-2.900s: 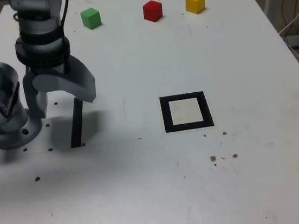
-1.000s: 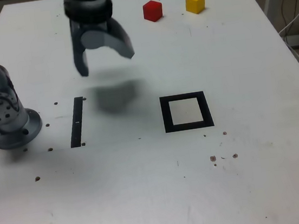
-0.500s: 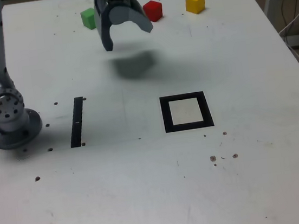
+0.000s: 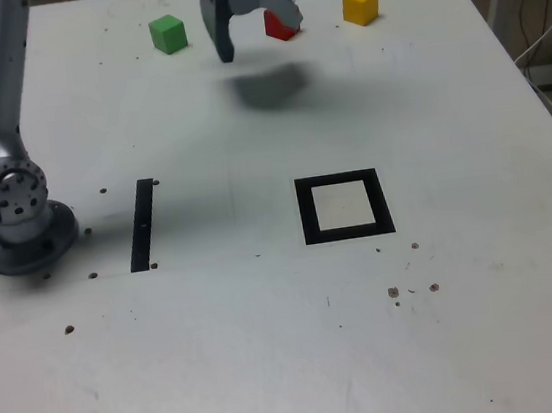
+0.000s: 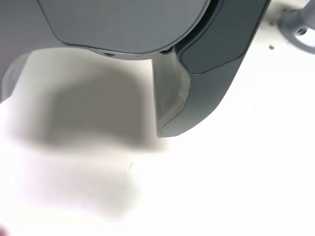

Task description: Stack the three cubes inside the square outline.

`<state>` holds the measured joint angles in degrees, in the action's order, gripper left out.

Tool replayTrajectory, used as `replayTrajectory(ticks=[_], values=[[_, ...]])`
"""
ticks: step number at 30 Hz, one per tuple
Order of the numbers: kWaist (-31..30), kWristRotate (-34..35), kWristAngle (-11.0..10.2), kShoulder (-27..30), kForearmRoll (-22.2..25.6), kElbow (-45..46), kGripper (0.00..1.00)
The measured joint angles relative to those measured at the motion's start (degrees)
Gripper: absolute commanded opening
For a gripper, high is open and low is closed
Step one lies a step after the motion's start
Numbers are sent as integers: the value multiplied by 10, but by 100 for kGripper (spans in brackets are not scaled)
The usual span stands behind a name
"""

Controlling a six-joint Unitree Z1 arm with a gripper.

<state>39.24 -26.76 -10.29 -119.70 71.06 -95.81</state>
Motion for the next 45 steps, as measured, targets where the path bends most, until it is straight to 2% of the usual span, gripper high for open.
replayTrajectory(ticks=[14, 27, 32, 45], values=[[55, -62, -3, -104, 55, -171, 100], [79, -146, -5, -159, 101, -300, 100], [85, -170, -4, -168, 105, -318, 100], [93, -348, 19, -183, 84, -352, 97]])
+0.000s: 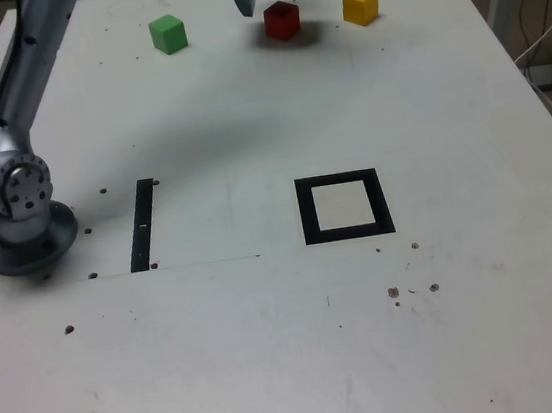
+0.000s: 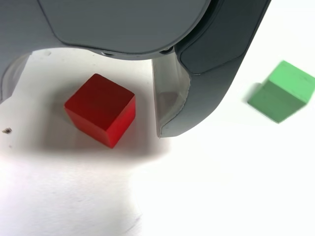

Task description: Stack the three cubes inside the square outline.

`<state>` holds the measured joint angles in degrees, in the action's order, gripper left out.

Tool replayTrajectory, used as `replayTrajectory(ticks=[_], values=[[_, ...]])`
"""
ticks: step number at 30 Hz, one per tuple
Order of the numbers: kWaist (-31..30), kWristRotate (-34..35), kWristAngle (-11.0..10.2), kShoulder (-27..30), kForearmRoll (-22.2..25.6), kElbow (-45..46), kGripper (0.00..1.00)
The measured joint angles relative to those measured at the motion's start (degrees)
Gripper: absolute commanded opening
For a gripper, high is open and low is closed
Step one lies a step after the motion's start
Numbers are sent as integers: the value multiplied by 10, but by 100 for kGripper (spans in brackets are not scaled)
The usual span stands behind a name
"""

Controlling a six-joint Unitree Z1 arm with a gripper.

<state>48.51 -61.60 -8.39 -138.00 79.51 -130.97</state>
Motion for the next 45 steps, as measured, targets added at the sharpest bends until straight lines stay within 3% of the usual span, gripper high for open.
replayTrajectory(ticks=[12, 28, 39, 45], values=[[0, -67, -30, -2, -8, -14, 97], [-13, -60, -34, -21, -8, -8, 94], [-26, -42, -45, -31, -5, 7, 83], [-33, -25, -58, -31, -1, 7, 66]])
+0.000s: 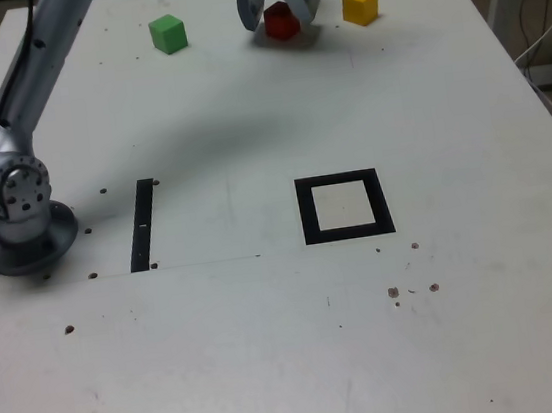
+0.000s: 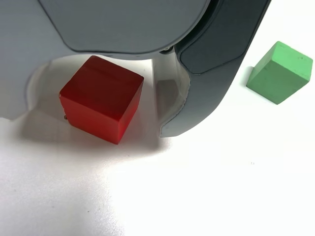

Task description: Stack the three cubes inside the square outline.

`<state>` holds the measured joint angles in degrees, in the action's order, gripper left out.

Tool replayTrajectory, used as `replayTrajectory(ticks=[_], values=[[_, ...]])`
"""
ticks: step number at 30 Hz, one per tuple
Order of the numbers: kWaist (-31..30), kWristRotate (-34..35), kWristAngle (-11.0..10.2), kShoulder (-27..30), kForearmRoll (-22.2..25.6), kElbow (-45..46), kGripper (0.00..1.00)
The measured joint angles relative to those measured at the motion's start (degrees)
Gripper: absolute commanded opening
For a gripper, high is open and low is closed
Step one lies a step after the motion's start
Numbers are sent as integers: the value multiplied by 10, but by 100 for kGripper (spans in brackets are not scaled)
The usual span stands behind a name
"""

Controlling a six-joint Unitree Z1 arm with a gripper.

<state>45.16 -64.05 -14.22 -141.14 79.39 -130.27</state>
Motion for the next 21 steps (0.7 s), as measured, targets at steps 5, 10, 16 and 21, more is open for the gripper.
replayTrajectory(ticks=[5, 10, 16, 21], values=[[-6, 7, -9, 0, 2, 0, 45], [-10, 7, -9, 0, 5, 0, 41], [-14, 8, -9, 0, 9, -1, 39], [-16, 11, -9, 0, 10, -2, 39]])
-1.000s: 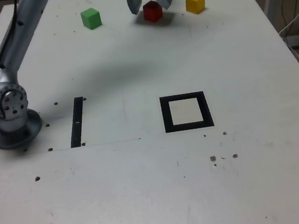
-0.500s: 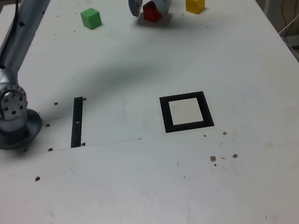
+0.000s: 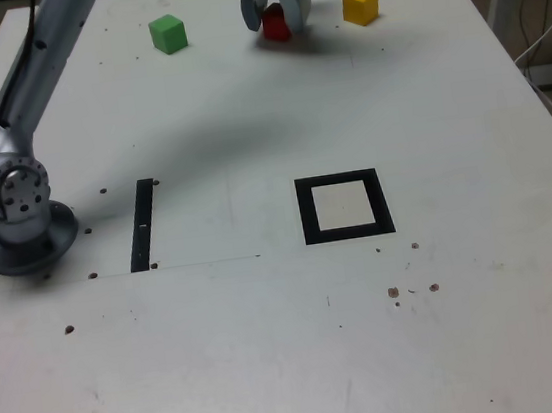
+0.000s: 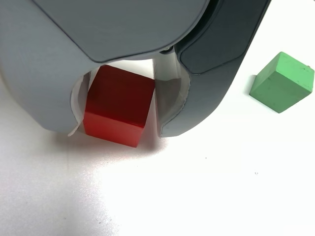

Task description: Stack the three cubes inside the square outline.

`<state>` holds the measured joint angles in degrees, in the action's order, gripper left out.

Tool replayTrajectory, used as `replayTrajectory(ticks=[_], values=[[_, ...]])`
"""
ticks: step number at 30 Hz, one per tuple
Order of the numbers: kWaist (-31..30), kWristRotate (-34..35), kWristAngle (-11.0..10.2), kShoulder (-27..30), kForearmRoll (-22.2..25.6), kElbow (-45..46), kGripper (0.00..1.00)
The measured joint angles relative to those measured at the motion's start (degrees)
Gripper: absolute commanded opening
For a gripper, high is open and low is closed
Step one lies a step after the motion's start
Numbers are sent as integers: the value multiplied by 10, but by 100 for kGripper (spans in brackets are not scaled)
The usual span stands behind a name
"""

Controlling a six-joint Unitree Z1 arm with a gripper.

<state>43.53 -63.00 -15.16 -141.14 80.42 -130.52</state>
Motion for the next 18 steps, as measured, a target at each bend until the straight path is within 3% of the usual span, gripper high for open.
replayTrajectory(ticks=[18], values=[[0, 17, 1, 3, 10, -2, 39]])
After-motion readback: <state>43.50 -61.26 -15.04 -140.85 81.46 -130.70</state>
